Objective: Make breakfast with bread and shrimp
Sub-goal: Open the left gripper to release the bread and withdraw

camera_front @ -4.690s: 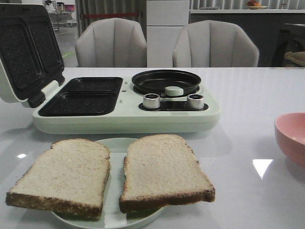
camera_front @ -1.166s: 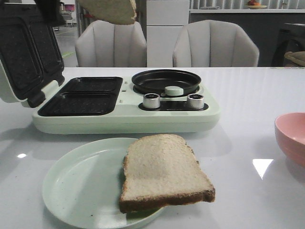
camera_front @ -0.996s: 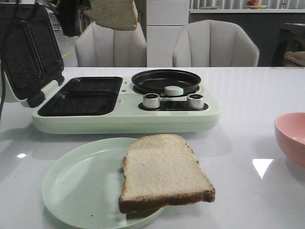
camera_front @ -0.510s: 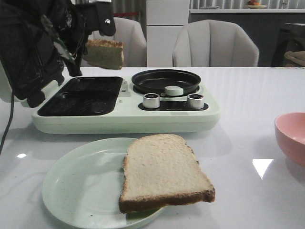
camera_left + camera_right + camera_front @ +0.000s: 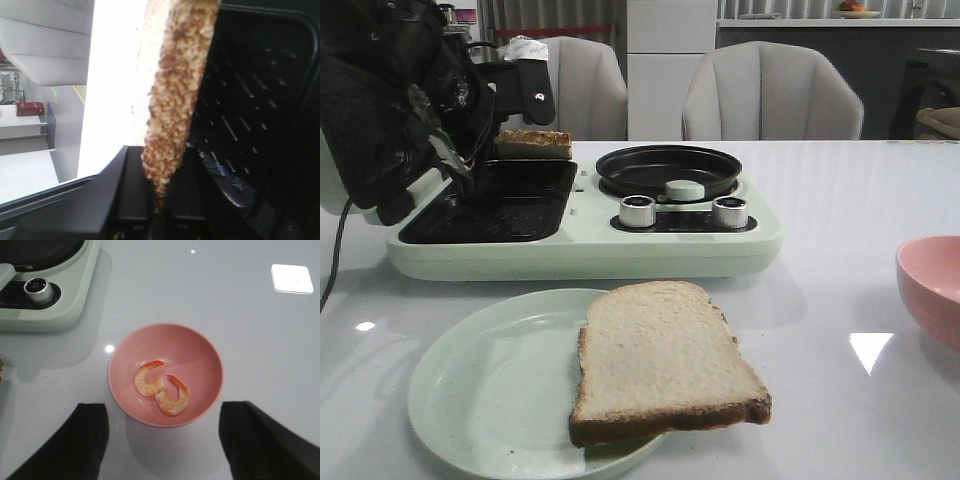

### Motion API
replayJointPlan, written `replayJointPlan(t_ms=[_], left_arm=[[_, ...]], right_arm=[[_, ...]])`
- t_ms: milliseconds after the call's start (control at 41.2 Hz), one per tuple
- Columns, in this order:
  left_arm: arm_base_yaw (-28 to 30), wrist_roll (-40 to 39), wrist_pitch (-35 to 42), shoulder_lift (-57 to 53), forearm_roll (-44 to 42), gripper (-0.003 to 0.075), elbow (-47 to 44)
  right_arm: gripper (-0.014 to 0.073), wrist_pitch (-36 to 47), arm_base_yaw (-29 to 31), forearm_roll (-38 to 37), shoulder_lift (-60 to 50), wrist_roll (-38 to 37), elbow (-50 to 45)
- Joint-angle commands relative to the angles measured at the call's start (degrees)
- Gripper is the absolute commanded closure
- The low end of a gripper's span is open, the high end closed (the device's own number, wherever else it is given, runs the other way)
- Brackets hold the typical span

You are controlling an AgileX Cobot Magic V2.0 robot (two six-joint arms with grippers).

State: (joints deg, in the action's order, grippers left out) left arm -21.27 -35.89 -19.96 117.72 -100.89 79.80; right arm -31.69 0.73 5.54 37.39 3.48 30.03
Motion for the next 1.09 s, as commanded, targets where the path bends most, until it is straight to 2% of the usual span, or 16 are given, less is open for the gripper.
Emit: replayJointPlan(t_ms=[0, 122, 170, 243, 559, 680, 826, 899, 996, 1069], left_arm=[[0.4, -0.8, -1.4, -3.3, -1.0, 0.0487, 0.8], [0.6, -0.8, -1.4, -3.3, -1.0, 0.0296, 0.2], [0.6, -0.8, -1.4, -3.3, -1.0, 0.0241, -0.1], [0.6, -0.8, -1.4, -3.4, -1.0, 0.0202, -0.1], [0.3, -8.3, -0.7, -8.8, -1.0, 0.02, -2.2], [-0.8, -14.9, 3.2, -13.4, -1.0, 0.0202, -5.3], [-3.9, -15.3, 4.2, -19.3, -1.0, 0.0202, -10.5], [-6.6, -16.0, 1.8, -22.5, -1.0, 0.0202, -13.6], [-11.4, -16.2, -6.3, -26.9, -0.9, 0.0202, -17.9], [-16.3, -16.2, -14.0, -30.5, 4.3, 0.0202, -20.1]], right_arm=[[0.0022, 4.1, 0.3, 0.1, 0.2, 0.1, 2.1], [0.0022, 4.1, 0.3, 0.1, 0.2, 0.1, 2.1], [0.0022, 4.1, 0.3, 0.1, 0.2, 0.1, 2.1], [0.0022, 4.1, 0.3, 0.1, 0.2, 0.1, 2.1], [0.0022, 4.1, 0.3, 0.1, 0.2, 0.1, 2.1], [0.0022, 4.1, 0.3, 0.1, 0.2, 0.1, 2.1], [0.0022, 4.1, 0.3, 0.1, 0.2, 0.1, 2.1], [0.0022, 4.1, 0.3, 0.1, 0.2, 0.1, 2.1], [0.0022, 4.1, 0.3, 0.1, 0.2, 0.1, 2.1], [0.0022, 4.1, 0.3, 0.1, 0.2, 0.1, 2.1]])
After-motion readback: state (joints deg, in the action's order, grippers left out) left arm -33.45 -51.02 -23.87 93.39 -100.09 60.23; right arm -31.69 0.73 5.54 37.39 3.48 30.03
